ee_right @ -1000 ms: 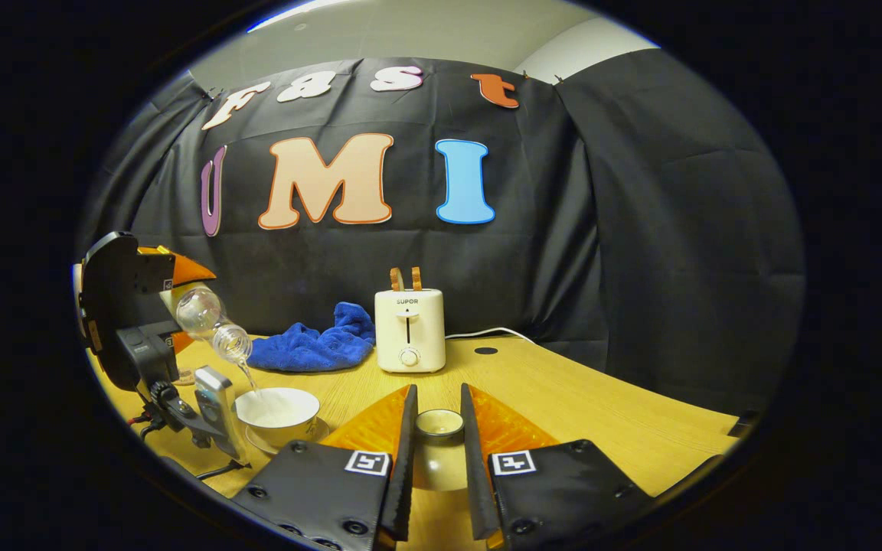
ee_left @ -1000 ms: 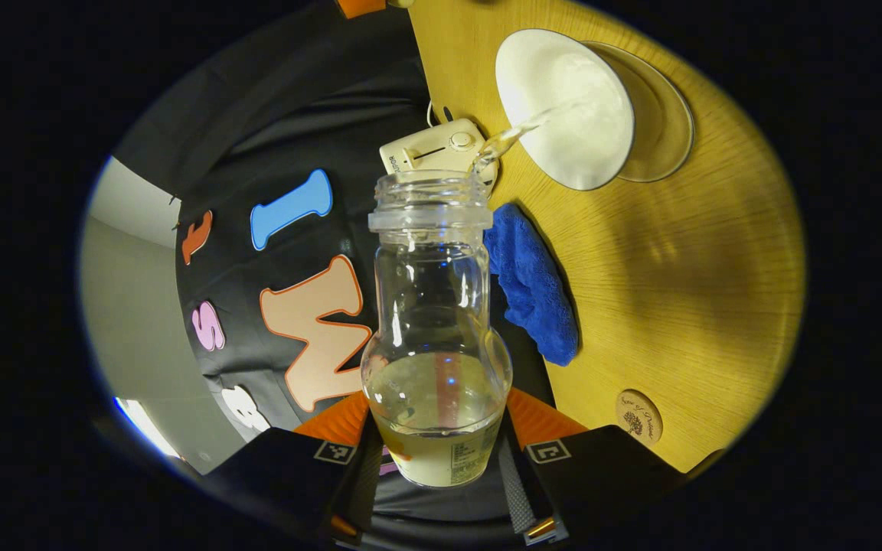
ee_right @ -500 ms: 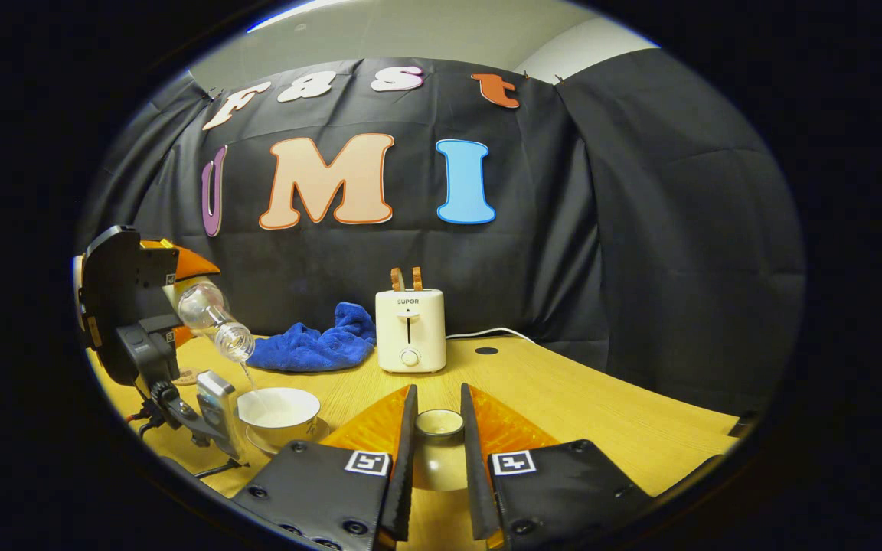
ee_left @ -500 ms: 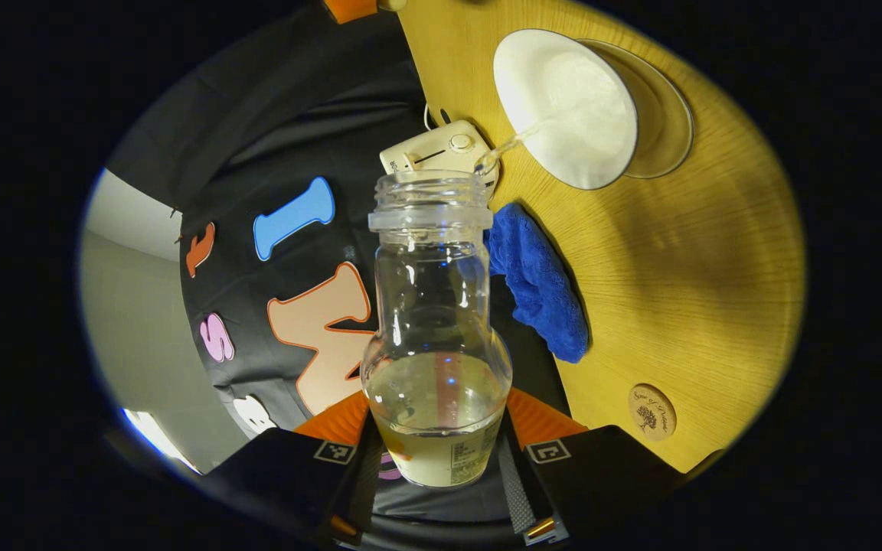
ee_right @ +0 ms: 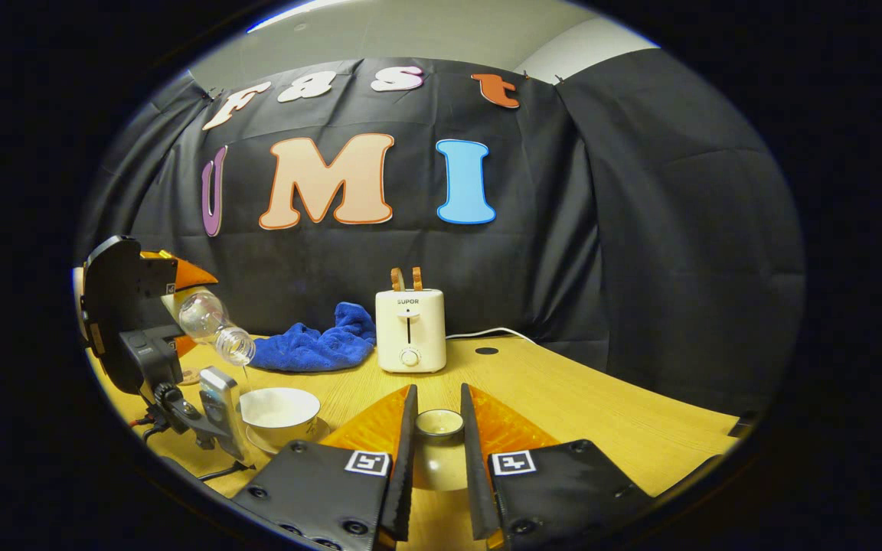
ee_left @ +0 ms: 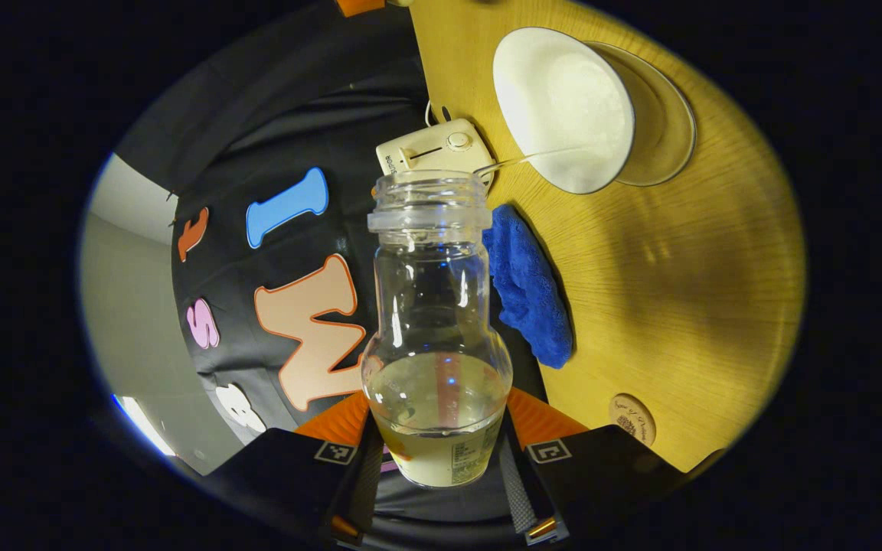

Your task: Open the teacup lid with one hand, grasp the water bottle and pour water into the teacup with the other hand; after pouring, place the water bottle on the coaster and then close the teacup lid.

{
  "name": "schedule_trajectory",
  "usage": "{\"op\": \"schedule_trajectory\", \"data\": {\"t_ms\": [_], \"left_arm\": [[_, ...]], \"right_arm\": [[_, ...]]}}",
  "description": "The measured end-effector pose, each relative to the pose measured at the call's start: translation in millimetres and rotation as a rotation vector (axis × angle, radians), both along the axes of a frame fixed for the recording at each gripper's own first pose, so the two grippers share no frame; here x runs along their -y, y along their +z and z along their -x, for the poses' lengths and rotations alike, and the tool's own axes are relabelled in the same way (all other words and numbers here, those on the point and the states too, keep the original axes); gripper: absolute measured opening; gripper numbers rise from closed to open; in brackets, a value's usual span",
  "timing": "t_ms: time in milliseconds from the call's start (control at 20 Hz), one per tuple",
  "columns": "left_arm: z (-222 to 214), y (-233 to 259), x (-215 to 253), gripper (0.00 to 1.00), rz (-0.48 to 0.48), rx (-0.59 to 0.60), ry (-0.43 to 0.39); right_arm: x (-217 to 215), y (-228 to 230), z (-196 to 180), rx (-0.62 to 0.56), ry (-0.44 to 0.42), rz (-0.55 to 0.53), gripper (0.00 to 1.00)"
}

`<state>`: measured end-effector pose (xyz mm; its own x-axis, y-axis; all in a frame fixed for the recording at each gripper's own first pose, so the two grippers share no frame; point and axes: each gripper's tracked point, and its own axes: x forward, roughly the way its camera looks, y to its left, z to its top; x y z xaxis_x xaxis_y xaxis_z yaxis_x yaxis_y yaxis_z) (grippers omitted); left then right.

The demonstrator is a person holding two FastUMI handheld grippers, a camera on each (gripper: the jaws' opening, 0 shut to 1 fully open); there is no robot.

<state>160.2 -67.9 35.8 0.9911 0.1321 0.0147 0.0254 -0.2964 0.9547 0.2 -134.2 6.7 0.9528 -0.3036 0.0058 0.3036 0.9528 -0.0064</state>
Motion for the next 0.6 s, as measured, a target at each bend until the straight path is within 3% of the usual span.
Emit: {"op": "schedule_trajectory", "data": {"t_ms": [350, 600], "left_arm": [[8.2, -35.7, 6.2, 0.65, 0.451, -0.065, -0.007], [8.3, -27.8, -9.4, 0.64, 0.852, 0.005, 0.002]], "right_arm": [[0.4, 0.5, 0.3, 0.000, 0.000, 0.000, 0.34], [0.0, 0.0, 0.3, 0.000, 0.002, 0.000, 0.34]]}}
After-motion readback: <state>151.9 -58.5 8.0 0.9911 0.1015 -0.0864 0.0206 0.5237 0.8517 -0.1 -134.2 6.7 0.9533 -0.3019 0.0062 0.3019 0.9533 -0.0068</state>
